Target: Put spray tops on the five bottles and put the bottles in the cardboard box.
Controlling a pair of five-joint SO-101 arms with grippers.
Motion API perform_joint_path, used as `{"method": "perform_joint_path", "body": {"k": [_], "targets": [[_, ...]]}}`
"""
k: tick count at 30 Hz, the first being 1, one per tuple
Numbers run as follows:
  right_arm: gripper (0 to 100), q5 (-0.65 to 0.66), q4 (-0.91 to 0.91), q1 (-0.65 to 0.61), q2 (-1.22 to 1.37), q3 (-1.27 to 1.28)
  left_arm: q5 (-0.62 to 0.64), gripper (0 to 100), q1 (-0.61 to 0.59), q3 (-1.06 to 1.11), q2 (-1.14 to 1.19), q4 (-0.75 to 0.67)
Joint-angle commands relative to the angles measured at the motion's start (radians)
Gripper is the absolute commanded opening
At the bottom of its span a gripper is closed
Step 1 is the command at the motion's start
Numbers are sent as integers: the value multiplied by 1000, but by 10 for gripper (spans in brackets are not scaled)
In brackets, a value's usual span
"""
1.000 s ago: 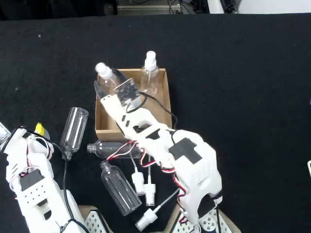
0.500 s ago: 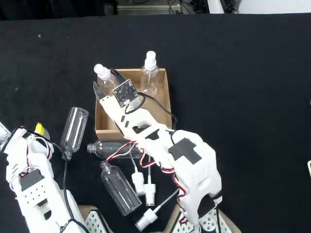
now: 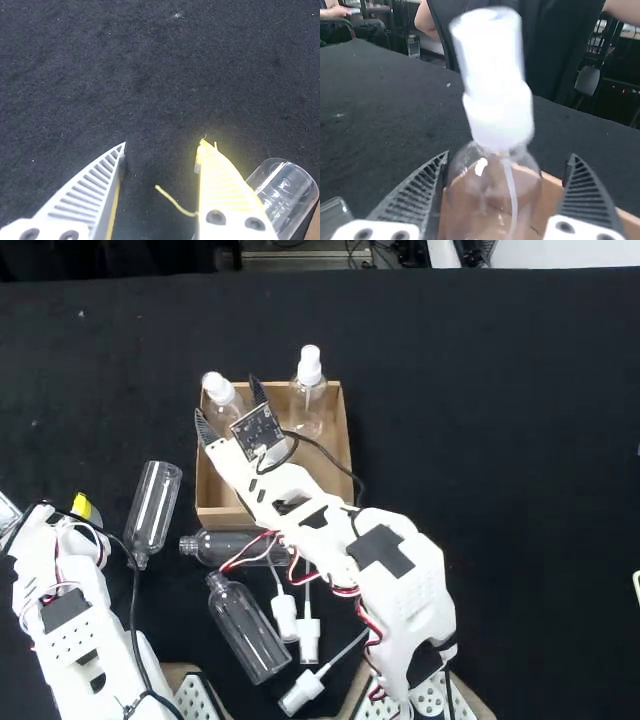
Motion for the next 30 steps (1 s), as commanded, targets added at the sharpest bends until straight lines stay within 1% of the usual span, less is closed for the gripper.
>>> {"method": "perform_joint_path", "body": {"k": [1, 4, 10, 14, 25, 30], "targets": [[274, -2, 6, -6, -12, -8, 5, 198, -8, -45, -12, -21], [265, -2, 5, -6, -19, -10, 5, 198, -8, -45, -12, -21], [266, -8, 26, -8, -148, 64, 3, 198, -7, -45, -12, -21], [266, -8, 161, -5, -228, 71, 3, 198, -7, -45, -12, -21], [266, -8, 419, -6, -407, 77, 3, 198, -7, -45, -12, -21], [266, -8, 605, -5, -544, 77, 2, 198, -7, -45, -12, -21]]}}
